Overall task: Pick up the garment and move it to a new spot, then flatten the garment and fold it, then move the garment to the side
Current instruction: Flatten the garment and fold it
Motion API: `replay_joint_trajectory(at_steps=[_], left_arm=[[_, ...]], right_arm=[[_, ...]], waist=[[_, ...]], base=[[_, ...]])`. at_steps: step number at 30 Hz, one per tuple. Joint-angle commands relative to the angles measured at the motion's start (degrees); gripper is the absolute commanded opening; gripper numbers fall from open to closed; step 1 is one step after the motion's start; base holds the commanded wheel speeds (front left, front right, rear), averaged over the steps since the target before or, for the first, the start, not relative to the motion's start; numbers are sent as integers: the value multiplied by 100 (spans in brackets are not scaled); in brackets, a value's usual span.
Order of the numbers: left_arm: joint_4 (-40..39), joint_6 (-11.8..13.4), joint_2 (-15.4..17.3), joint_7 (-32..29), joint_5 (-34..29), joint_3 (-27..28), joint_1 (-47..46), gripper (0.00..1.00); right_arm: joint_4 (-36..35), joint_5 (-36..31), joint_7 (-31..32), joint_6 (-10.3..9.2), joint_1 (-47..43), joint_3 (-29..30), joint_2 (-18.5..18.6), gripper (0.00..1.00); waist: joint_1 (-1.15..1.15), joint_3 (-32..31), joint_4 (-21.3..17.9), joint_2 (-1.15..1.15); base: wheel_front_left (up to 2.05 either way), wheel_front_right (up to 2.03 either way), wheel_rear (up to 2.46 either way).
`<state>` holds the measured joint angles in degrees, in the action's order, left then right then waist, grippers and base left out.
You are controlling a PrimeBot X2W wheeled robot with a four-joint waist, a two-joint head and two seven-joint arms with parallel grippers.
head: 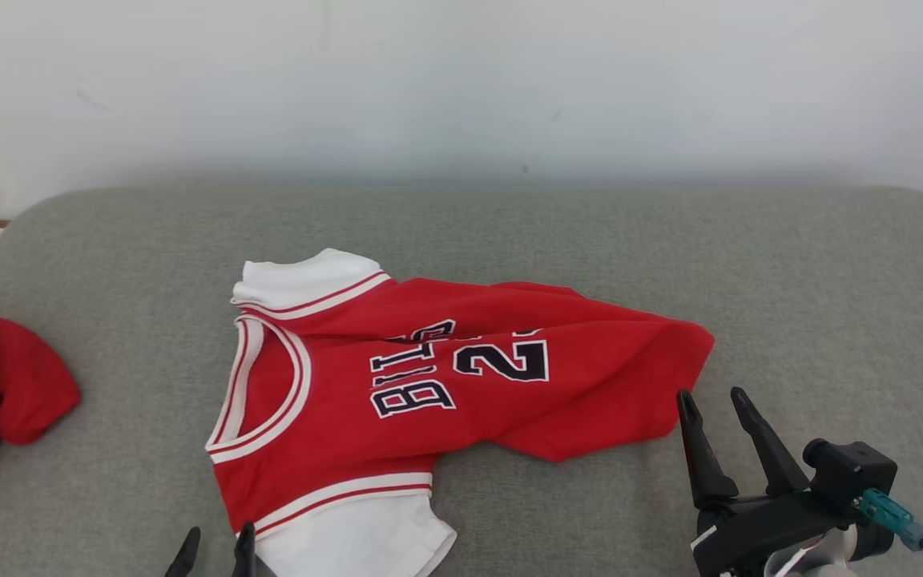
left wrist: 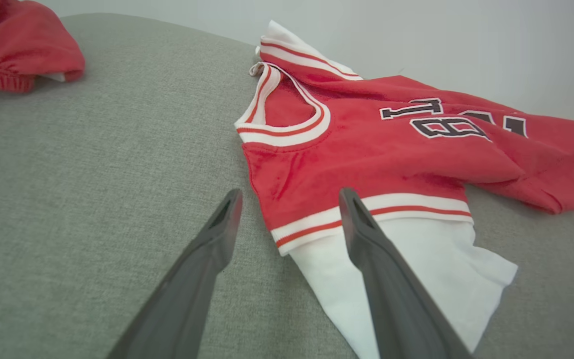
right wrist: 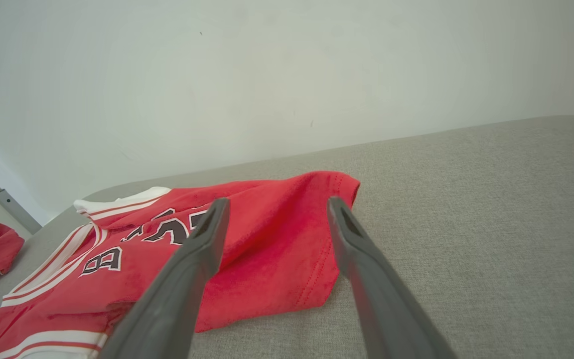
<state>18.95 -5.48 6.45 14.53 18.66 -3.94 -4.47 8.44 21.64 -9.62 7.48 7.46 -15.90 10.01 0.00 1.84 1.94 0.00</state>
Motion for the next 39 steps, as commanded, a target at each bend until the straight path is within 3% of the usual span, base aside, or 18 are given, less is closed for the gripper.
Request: replay_joint_trajectory(at_steps=[1, 11, 12, 13, 14, 15, 19, 28, 39], left_arm=[[55, -17, 40, 26, 14, 19, -61, 100], [897, -82, 104, 67, 94, 45, -512, 100], [956, -90, 106, 59, 102, 46, -535, 92], [1025, -84, 105, 62, 120, 44, -556, 47], [1091, -92, 112, 63, 124, 32, -585, 20], [1165, -103, 132, 65, 115, 10, -620, 0], [1311, -133, 165, 65, 124, -34, -722, 0], [198, 27, 404, 68, -87, 471, -563, 0], [-561, 238, 422, -65, -73, 503, 142, 0]], right_arm=[[2, -28, -27, 3, 35, -26, -7, 100], [67, -107, -53, 3, 197, -26, -40, 100], [78, -102, -59, 3, 203, -29, -35, 100], [87, -103, -67, 3, 204, -29, -39, 100], [95, -113, -70, 3, 207, -26, -49, 100], [100, -126, -63, 3, 212, -23, -60, 100], [111, -156, -79, 3, 237, -11, -84, 100], [157, -197, -122, 3, 124, 81, -124, 100], [304, -168, -171, 3, 146, 73, -162, 100]], waist=[[0, 92, -106, 0], [0, 372, -420, 0], [0, 378, -428, 0], [0, 383, -434, 0], [0, 387, -437, 0], [0, 388, -437, 0], [0, 375, -410, 0], [0, 323, -181, 0], [0, 239, -14, 0]], base=[[0, 0, 0], [0, 0, 0], [0, 0, 0], [0, 0, 0], [0, 0, 0], [0, 0, 0], [0, 0, 0], [0, 0, 0], [0, 0, 0]])
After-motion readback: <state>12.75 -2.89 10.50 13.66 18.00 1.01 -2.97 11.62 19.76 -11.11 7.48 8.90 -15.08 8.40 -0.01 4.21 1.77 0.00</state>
